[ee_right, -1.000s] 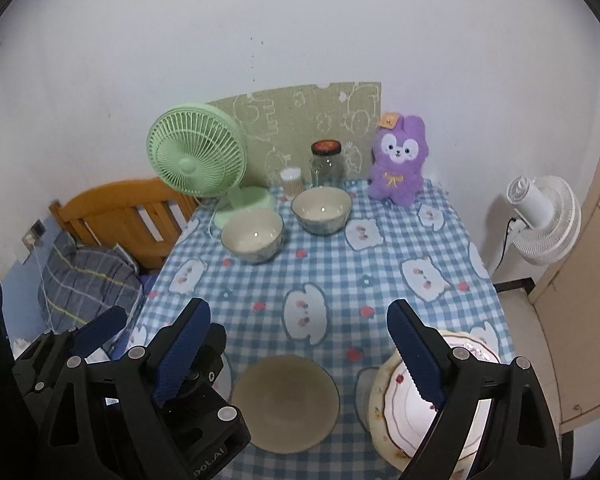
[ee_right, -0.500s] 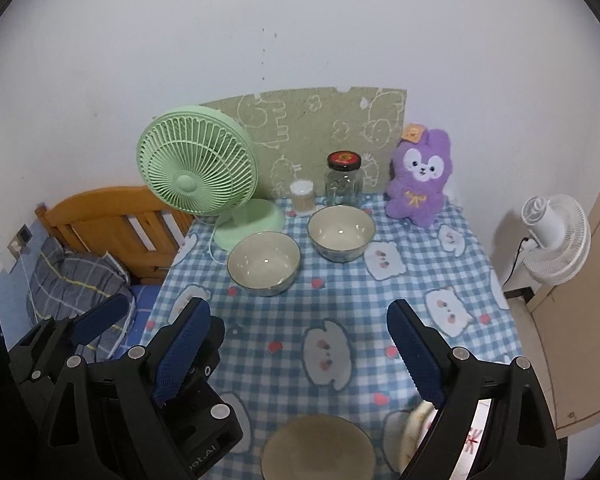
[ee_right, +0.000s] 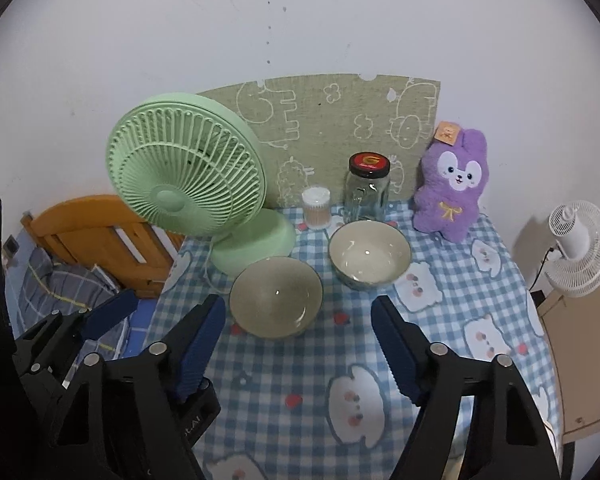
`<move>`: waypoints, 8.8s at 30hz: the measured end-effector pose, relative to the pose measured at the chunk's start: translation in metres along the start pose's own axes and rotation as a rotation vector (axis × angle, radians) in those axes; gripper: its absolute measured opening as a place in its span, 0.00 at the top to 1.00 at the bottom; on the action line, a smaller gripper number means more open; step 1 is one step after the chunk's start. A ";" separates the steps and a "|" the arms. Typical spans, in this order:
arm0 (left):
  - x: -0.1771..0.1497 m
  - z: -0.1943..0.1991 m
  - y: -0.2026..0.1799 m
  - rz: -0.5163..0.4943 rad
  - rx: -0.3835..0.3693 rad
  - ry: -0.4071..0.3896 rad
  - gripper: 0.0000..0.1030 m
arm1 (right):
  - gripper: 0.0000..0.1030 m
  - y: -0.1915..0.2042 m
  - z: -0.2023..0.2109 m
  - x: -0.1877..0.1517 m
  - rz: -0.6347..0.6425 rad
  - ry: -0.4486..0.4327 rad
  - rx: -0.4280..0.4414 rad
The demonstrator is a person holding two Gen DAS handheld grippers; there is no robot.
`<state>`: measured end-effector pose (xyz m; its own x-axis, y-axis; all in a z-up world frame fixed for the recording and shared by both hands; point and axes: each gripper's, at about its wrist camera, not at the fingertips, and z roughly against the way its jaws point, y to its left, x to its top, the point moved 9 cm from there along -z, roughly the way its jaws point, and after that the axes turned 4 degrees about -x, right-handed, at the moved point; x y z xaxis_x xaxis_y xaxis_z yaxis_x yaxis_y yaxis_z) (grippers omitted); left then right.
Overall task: Organize plates and bowls
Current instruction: 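Move both grippers to the rim of the second cream bowl by the fan, then close both grippers on the second cream bowl's rim, then lift the second cream bowl and carry it toward the first bowl, then lower the second bowl into the first cream bowl, open both grippers, then move both grippers to the blue-patterned bowl beside the glass jar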
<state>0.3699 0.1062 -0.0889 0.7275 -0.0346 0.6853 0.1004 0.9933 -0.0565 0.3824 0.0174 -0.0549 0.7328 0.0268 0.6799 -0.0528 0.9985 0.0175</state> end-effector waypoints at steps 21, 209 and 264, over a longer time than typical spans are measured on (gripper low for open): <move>-0.004 -0.122 0.026 -0.003 -0.016 0.078 0.51 | 0.40 -0.006 -0.134 -0.011 -0.034 0.097 -0.074; -0.143 0.101 -0.096 0.102 0.070 0.102 0.29 | 0.27 -0.127 0.116 -0.146 0.003 0.128 -0.036; 0.057 0.018 -0.138 0.102 0.092 -0.062 0.01 | 0.15 -0.157 0.025 0.066 0.087 -0.008 0.084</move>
<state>0.3855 -0.0306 -0.0289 0.6871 0.0712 0.7230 -0.0369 0.9973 -0.0632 0.4222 -0.1385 0.0052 0.7174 0.1128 0.6875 -0.1733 0.9847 0.0192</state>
